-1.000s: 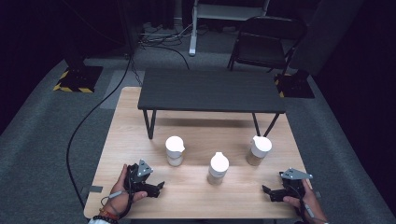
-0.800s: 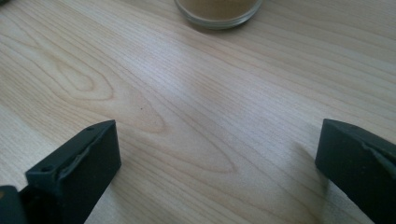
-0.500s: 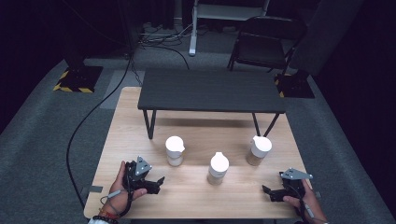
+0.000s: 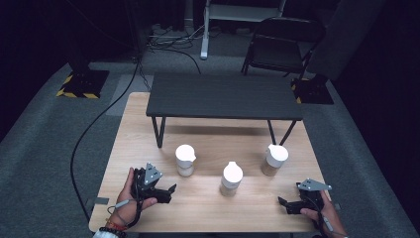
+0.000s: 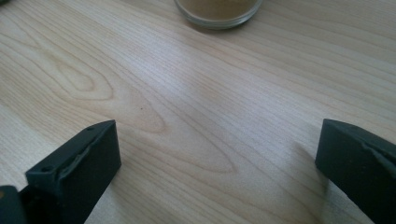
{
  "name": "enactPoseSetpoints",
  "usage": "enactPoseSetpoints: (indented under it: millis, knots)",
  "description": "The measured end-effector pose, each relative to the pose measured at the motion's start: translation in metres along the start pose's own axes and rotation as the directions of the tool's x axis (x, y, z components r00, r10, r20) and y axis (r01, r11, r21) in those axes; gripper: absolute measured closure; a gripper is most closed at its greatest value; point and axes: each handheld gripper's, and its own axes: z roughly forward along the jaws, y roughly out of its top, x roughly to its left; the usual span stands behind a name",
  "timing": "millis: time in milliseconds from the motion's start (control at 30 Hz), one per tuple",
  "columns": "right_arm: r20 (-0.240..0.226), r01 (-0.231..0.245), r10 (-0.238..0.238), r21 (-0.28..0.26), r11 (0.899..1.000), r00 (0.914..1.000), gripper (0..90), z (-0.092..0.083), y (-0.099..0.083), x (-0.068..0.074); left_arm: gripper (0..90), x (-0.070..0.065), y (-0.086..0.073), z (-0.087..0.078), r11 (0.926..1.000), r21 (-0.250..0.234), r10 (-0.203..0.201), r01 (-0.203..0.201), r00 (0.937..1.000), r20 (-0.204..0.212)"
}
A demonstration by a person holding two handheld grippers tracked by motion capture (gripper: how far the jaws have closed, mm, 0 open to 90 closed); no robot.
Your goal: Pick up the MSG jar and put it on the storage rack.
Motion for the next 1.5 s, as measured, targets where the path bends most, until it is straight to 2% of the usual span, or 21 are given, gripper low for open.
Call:
enactPoseSetpoints:
  millis: [300,600,1133,1500]
  knots:
    - [0.0,0.0,0.0,0.0,1.0,1.0,0.0,0.0,0.0,0.0,1.4,-0.003,0.005,0.0,0.9998,-0.01,0.018,-0.018,0.9998,0.013]
    - [0.0,0.0,0.0,0.0,1.0,1.0,0.0,0.0,0.0,0.0,1.4,-0.001,0.013,0.004,0.9995,-0.03,0.007,-0.006,0.9996,0.027]
    - [0.0,0.0,0.0,0.0,1.0,1.0,0.0,0.0,0.0,0.0,1.3,0.001,0.025,0.02,0.9998,-0.017,-0.002,0.003,0.9997,0.026]
    - [0.0,0.0,0.0,0.0,1.0,1.0,0.0,0.0,0.0,0.0,1.4,0.004,0.033,0.036,0.9999,-0.007,-0.014,0.014,0.9987,0.048]
